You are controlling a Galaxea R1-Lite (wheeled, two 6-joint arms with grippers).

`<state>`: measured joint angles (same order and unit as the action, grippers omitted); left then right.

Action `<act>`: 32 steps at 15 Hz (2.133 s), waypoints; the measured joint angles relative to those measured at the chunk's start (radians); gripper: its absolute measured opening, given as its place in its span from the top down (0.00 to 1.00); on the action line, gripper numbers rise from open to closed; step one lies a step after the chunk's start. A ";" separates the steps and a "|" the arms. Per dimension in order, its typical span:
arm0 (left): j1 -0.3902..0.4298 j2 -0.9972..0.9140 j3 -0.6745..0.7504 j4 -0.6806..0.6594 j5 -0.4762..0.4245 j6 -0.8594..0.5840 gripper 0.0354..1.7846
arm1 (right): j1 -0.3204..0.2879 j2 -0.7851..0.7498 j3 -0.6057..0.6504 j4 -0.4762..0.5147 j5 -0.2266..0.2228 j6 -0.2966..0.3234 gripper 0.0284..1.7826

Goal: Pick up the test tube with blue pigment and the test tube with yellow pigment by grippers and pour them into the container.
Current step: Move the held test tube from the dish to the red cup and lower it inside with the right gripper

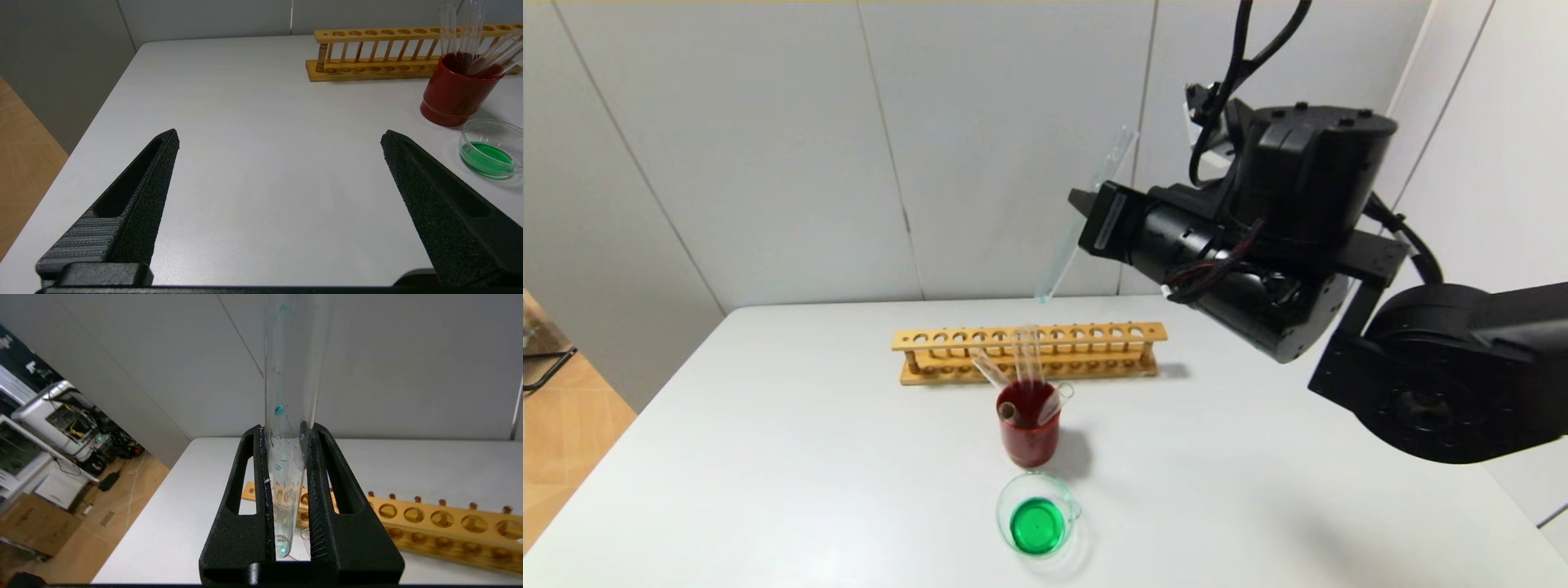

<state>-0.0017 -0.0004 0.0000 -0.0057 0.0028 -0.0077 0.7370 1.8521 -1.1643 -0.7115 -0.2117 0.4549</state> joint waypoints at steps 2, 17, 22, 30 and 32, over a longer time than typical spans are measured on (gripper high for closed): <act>0.000 0.000 0.000 0.000 0.000 0.000 0.02 | -0.020 0.061 0.001 -0.047 0.027 0.043 0.83; 0.000 0.000 0.000 0.000 0.000 0.000 0.02 | -0.074 0.221 0.124 -0.185 0.093 0.073 0.83; 0.000 0.000 0.000 0.000 0.000 0.000 0.02 | -0.046 0.207 0.206 -0.193 0.129 0.104 0.83; 0.000 0.000 0.000 0.000 0.000 0.000 0.02 | -0.031 0.206 0.223 -0.193 0.130 0.145 0.83; 0.000 0.000 0.000 0.000 0.000 0.000 0.02 | -0.035 0.211 0.224 -0.194 0.130 0.146 0.83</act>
<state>-0.0017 -0.0004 0.0000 -0.0053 0.0028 -0.0077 0.7023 2.0634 -0.9400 -0.9053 -0.0821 0.6013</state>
